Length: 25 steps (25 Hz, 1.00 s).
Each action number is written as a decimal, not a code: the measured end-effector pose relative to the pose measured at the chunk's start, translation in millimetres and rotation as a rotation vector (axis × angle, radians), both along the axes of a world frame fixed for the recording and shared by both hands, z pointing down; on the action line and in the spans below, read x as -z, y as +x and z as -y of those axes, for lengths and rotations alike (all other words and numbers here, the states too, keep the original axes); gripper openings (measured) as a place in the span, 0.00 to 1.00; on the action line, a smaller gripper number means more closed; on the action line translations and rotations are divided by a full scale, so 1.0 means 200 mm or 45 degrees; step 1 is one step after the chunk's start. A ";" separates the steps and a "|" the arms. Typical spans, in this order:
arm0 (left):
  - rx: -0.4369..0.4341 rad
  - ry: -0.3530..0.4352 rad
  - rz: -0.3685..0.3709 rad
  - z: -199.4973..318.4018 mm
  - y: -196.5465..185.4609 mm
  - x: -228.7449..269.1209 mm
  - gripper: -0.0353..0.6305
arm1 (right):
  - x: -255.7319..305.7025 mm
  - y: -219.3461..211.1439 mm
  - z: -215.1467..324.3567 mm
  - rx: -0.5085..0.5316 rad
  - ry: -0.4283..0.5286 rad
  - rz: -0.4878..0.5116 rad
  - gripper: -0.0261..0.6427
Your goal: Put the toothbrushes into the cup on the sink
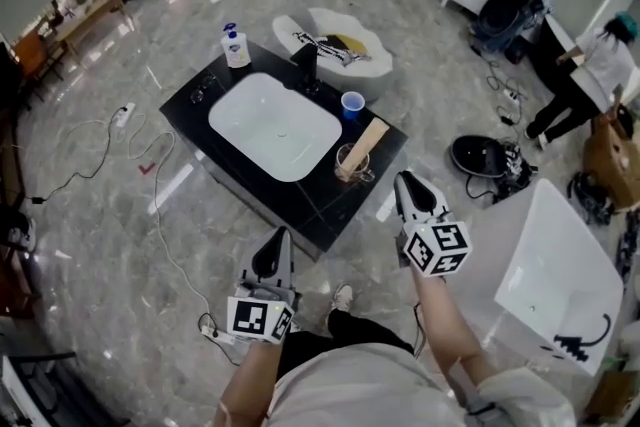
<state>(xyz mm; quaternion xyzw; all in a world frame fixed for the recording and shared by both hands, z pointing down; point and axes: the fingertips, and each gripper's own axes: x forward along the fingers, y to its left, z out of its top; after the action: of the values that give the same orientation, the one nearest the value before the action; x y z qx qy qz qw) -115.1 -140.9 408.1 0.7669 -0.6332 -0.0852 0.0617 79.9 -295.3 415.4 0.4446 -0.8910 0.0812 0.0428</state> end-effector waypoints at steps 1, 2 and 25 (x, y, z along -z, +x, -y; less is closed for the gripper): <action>0.001 0.006 -0.002 -0.01 0.00 0.01 0.06 | 0.02 -0.01 -0.01 0.006 0.013 -0.007 0.13; 0.000 0.012 -0.004 -0.01 0.01 0.02 0.06 | 0.04 -0.01 -0.03 0.011 0.026 -0.014 0.13; -0.101 -0.015 -0.028 -0.11 0.10 -0.03 0.06 | 0.20 0.00 -0.38 0.037 0.185 -0.156 0.12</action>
<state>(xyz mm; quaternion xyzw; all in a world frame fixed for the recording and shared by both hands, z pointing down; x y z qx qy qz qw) -95.5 -118.1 413.3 0.7901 -0.6019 -0.0873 0.0764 79.7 -218.4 374.8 0.4377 -0.8966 -0.0115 0.0663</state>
